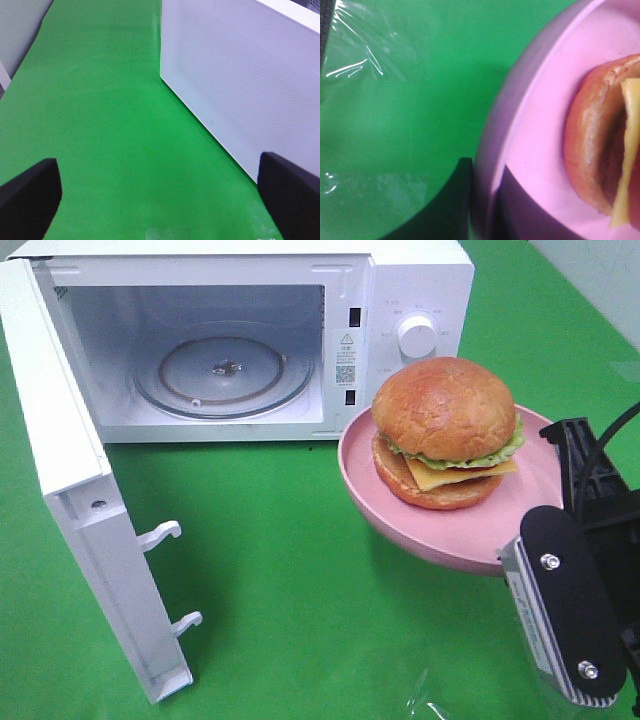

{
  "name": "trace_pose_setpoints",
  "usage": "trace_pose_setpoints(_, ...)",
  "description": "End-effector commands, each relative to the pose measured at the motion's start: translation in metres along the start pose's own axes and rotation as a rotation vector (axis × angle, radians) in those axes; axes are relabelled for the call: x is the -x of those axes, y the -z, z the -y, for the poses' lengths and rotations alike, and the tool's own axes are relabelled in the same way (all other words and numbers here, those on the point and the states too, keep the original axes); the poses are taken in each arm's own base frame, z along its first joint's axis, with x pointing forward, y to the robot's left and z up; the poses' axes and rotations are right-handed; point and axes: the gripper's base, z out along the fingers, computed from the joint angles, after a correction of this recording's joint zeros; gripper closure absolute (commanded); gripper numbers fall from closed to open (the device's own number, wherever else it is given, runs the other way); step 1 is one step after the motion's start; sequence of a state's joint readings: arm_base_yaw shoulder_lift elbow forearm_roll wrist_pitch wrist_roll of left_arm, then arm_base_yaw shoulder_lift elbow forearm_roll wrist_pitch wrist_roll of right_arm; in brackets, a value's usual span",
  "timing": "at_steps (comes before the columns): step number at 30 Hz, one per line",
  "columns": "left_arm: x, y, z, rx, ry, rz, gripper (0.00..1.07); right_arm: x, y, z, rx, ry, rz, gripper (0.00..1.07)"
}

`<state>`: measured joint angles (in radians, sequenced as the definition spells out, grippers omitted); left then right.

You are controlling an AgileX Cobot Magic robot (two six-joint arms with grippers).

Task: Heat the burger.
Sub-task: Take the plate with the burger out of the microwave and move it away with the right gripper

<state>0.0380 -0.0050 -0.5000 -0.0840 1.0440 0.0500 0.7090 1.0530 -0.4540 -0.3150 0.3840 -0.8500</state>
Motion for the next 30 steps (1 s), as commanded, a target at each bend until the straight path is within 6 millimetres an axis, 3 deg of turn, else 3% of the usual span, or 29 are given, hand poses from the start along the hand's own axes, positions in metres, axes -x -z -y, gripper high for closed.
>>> trace_pose_setpoints(1,-0.002,0.002,0.001,-0.003,0.004,0.022,0.06,-0.004,0.012,0.006,-0.081,-0.034,-0.006,1.07)
trace_pose_setpoints(16,-0.002,0.002,0.001,-0.003,0.004,0.022,0.06,-0.021,0.019,0.002,-0.085,-0.338,-0.168,1.07)
trace_pose_setpoints(30,-0.002,0.002,0.001,-0.003,0.004,0.022,0.06,-0.034,0.023,0.007,-0.194,-0.489,-0.298,1.07)
